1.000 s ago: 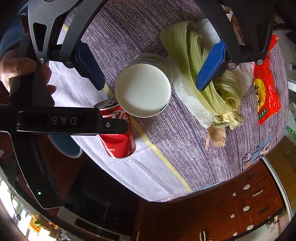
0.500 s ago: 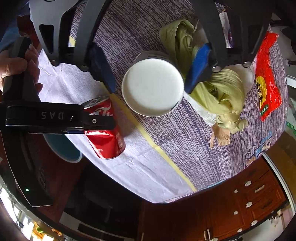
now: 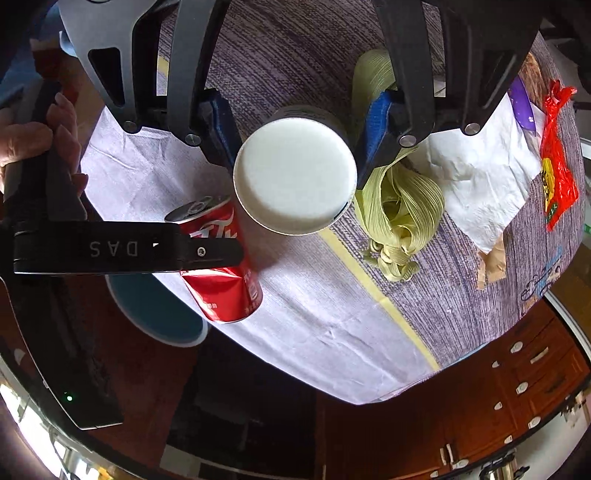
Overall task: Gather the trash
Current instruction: 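Grasp the white paper cup with the left tool while the right tool grasps the red can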
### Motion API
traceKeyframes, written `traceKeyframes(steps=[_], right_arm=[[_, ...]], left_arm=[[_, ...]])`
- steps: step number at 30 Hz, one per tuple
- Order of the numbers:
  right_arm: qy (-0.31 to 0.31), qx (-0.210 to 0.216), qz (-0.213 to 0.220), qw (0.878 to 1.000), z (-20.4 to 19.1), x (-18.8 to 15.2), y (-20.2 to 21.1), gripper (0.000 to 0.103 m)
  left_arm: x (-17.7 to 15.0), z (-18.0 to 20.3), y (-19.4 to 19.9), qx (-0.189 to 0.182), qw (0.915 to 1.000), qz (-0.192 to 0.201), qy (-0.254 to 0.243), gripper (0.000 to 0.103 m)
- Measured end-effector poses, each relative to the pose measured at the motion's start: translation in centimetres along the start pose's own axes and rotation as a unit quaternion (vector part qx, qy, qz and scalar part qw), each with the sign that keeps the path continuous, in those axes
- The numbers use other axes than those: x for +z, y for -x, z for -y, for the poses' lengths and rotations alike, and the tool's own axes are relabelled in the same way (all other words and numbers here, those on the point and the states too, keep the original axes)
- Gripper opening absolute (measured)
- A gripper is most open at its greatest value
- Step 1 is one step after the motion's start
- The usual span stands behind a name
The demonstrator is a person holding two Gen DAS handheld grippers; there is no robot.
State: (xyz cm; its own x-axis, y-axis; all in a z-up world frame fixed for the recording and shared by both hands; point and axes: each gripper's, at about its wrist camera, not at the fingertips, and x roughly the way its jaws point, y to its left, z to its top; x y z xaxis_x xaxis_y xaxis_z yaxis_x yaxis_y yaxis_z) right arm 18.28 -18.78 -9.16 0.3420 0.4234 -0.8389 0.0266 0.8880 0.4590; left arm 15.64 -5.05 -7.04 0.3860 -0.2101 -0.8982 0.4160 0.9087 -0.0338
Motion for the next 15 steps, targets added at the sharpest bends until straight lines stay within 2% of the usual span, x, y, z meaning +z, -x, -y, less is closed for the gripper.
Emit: traceKeyframes(steps=[6,9,15], right_arm=[[-0.014,-0.002,0.005,1.0,1.8,-1.2,1.6,0.061],[-0.02,0.0,0.007,1.0,2.4,-2.0,2.1,0.061],[-0.02,0.009,0.006,1.0,2.8,-3.0,2.2,0.061]], left_arm=[[-0.6,0.0,0.0,-0.003,0.9996,-0.005,0.027,0.064],[-1.8,-0.9,1.2,-0.021,0.9985,0.005,0.051,0.069],[-3.3,-2.3,3.5,-0.011,0.9976,0.02,0.066,0.074]])
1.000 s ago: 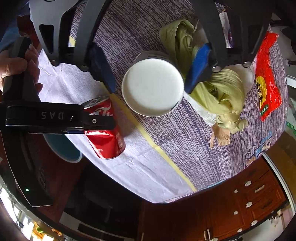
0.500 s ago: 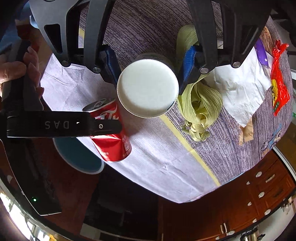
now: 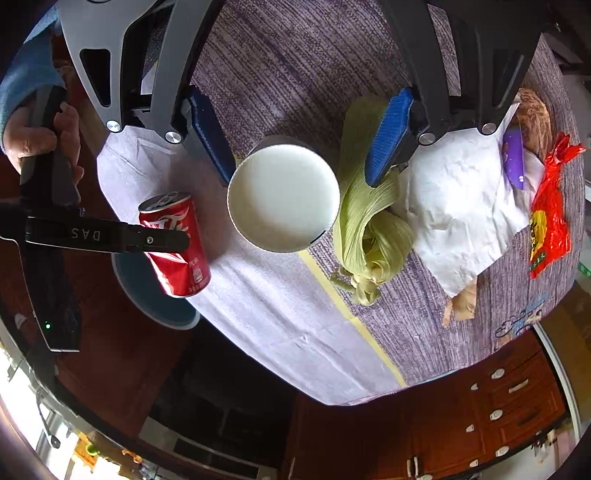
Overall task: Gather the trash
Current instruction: 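Grasp the white paper cup with the left tool while the right tool grasps the red can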
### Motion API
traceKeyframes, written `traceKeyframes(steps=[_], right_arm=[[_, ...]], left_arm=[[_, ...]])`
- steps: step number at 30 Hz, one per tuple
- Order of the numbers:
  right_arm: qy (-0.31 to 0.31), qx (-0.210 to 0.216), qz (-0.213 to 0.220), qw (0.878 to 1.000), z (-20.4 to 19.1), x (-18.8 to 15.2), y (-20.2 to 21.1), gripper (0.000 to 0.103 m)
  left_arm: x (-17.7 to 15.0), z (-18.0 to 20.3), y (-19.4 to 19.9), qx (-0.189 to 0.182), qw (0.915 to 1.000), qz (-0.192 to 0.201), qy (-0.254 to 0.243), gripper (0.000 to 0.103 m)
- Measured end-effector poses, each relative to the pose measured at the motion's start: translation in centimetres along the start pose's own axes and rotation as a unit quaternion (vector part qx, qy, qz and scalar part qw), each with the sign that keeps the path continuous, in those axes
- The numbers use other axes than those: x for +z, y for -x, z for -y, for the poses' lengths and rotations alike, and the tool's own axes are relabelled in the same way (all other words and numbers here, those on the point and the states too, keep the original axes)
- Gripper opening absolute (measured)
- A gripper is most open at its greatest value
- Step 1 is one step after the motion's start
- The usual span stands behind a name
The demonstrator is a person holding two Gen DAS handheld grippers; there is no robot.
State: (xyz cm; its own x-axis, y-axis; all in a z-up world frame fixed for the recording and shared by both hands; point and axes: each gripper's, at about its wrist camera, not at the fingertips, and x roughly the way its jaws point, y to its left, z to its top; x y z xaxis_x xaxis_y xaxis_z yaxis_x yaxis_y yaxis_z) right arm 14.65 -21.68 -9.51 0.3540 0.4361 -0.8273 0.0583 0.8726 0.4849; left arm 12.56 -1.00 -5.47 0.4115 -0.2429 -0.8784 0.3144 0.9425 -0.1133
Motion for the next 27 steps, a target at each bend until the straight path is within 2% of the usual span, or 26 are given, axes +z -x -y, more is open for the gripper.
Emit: traceKeyframes(steps=[3,6,9,14,19,21,25,27], right_arm=[[-0.005,0.008,0.001,1.0,0.2,-0.3,-0.1,0.061],[-0.005,0.014,0.0,1.0,0.4,-0.3,-0.1,0.061],[-0.004,0.018,0.001,1.0,0.5,-0.2,-0.1,0.061],[-0.007,0.026,0.001,1.0,0.9,-0.4,0.0,0.061],[-0.013,0.03,0.005,0.999,1.7,-0.6,0.5,0.061],[-0.017,0.032,0.007,0.999,2.2,-0.6,0.8,0.061],[-0.024,0.04,0.01,0.999,3.2,-0.7,1.0,0.061],[-0.024,0.044,0.011,0.999,3.4,-0.8,1.1,0.061]], left_arm=[[-0.4,-0.4,1.0,-0.003,0.9999,0.012,0.003,0.076],[-0.2,-0.3,1.1,0.01,0.9999,0.009,-0.003,0.077],[0.1,0.3,0.9,0.005,0.9999,0.008,-0.005,0.078],[0.9,3.6,-0.7,0.01,0.9985,0.001,-0.055,0.078],[1.6,6.7,-2.0,0.011,0.9946,0.017,-0.102,0.078],[1.7,7.0,-2.7,0.011,0.9947,0.014,-0.102,0.078],[1.4,6.4,-4.9,0.014,0.9965,-0.018,-0.08,0.077],[1.0,6.4,-5.2,0.024,0.9963,-0.027,-0.079,0.06]])
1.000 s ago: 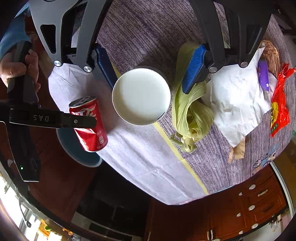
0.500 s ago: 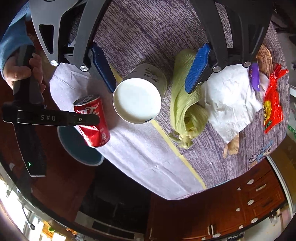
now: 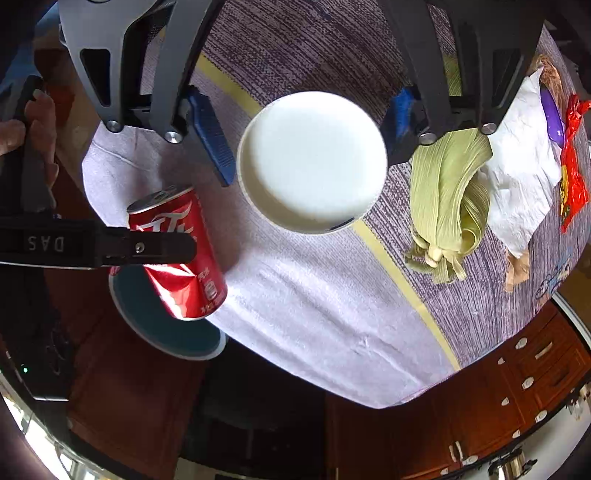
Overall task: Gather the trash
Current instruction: 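Grasp the white paper cup with the left tool while the right tool grasps the red can, then carry the cup and can over the teal bin and open both tools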
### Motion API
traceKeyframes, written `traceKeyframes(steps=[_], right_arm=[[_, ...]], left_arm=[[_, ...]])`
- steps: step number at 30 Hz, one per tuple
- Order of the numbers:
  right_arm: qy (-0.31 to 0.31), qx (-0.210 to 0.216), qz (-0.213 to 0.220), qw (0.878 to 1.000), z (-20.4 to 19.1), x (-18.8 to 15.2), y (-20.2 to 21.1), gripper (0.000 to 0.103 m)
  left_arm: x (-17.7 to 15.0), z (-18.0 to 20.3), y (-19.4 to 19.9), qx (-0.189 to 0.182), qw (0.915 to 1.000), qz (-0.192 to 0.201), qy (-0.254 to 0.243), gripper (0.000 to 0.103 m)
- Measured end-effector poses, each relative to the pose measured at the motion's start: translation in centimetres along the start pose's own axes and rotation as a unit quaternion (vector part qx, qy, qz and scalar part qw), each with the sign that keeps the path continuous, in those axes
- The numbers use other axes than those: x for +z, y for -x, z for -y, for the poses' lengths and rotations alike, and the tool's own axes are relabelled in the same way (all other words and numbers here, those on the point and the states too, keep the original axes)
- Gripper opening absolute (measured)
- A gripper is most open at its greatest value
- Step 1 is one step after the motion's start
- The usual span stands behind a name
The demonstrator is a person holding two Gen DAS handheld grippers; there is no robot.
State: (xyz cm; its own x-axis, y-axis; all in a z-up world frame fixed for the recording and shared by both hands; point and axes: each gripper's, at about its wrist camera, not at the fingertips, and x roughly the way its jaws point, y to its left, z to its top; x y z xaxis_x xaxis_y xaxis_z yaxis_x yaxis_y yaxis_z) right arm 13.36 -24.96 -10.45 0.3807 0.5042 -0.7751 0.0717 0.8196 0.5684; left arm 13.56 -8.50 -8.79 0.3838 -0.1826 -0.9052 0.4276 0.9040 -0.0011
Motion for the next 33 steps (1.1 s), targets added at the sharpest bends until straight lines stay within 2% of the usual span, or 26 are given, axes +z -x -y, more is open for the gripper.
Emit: traceKeyframes(steps=[2,9,12,13,16,23,28,33], right_arm=[[-0.001,0.002,0.003,1.0,0.2,-0.1,0.2,0.061],[-0.011,0.018,0.02,1.0,1.2,0.4,1.5,0.061],[-0.022,0.02,0.042,0.999,2.2,1.1,3.2,0.061],[-0.026,0.017,0.053,0.998,2.8,1.4,4.1,0.061],[-0.045,0.003,0.089,0.995,4.9,2.2,7.1,0.061],[-0.093,-0.051,0.153,0.983,11.1,3.7,12.7,0.061],[-0.123,-0.077,0.157,0.977,14.5,4.4,13.3,0.061],[-0.136,-0.098,0.142,0.976,16.3,4.5,12.2,0.061]], left_arm=[[0.1,0.0,0.5,-0.011,0.9999,-0.007,0.008,0.053],[2.6,0.9,3.8,-0.014,0.9997,0.019,0.002,0.053],[4.1,2.1,4.1,-0.019,0.9994,0.022,-0.018,0.054],[4.7,2.6,4.1,-0.041,0.9981,0.041,-0.021,0.054],[6.9,4.0,3.9,-0.052,0.9967,0.046,-0.043,0.054],[12.1,10.1,1.4,-0.078,0.9922,0.043,-0.088,0.055],[14.4,13.8,-1.5,-0.093,0.9899,0.025,-0.105,0.056],[15.2,15.9,-4.4,-0.095,0.9889,0.001,-0.114,0.056]])
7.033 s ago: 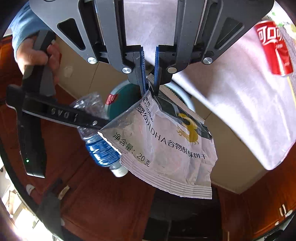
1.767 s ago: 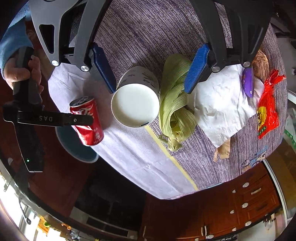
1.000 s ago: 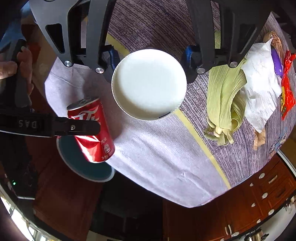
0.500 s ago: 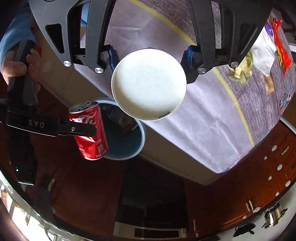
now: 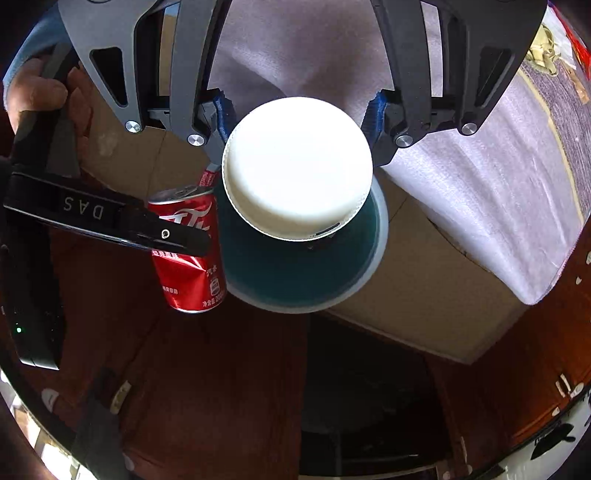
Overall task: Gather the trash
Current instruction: 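Carry the cup and can over the teal bin and open both tools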
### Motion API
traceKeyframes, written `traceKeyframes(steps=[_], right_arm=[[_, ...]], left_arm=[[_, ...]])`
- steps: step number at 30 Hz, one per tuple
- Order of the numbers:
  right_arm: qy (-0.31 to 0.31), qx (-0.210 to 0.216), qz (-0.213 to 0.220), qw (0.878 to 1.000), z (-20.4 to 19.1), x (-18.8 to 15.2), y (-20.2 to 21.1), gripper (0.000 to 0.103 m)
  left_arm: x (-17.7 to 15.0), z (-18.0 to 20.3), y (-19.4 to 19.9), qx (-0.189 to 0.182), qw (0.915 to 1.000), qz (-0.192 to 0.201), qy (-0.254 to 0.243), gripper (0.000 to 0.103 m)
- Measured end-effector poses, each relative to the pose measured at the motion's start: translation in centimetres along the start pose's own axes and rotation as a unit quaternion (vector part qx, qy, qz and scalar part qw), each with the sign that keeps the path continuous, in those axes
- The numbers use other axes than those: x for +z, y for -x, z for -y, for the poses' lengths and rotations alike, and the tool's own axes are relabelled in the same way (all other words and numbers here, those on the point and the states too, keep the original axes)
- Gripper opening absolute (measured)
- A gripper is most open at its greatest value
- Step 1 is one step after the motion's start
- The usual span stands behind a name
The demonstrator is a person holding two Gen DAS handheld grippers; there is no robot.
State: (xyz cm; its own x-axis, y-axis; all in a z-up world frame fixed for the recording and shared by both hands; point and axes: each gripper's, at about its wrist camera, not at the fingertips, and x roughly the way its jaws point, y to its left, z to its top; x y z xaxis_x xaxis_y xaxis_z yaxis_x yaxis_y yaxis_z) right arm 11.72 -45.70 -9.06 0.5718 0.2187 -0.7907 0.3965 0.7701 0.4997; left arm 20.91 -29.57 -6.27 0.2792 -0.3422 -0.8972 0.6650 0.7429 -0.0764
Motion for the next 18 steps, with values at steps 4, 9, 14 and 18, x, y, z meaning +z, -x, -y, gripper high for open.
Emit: traceKeyframes(steps=[4,9,14,18], right_arm=[[-0.001,-0.017,-0.014,1.0,0.4,0.1,-1.5,0.061],[-0.016,-0.024,-0.027,0.999,1.0,0.1,-2.7,0.062],[-0.026,-0.022,-0.03,0.999,0.8,-0.1,-3.1,0.077],[-0.039,-0.016,-0.031,0.999,0.8,-0.1,-3.1,0.085]], left_arm=[[0.9,0.5,-2.0,0.001,0.9999,-0.012,-0.003,0.057],[1.8,1.1,-3.8,0.02,0.9995,-0.024,-0.01,0.066],[1.5,1.1,-3.6,0.042,0.9988,-0.022,-0.01,0.077],[1.0,0.7,-3.1,0.039,0.9989,-0.025,0.002,0.079]])
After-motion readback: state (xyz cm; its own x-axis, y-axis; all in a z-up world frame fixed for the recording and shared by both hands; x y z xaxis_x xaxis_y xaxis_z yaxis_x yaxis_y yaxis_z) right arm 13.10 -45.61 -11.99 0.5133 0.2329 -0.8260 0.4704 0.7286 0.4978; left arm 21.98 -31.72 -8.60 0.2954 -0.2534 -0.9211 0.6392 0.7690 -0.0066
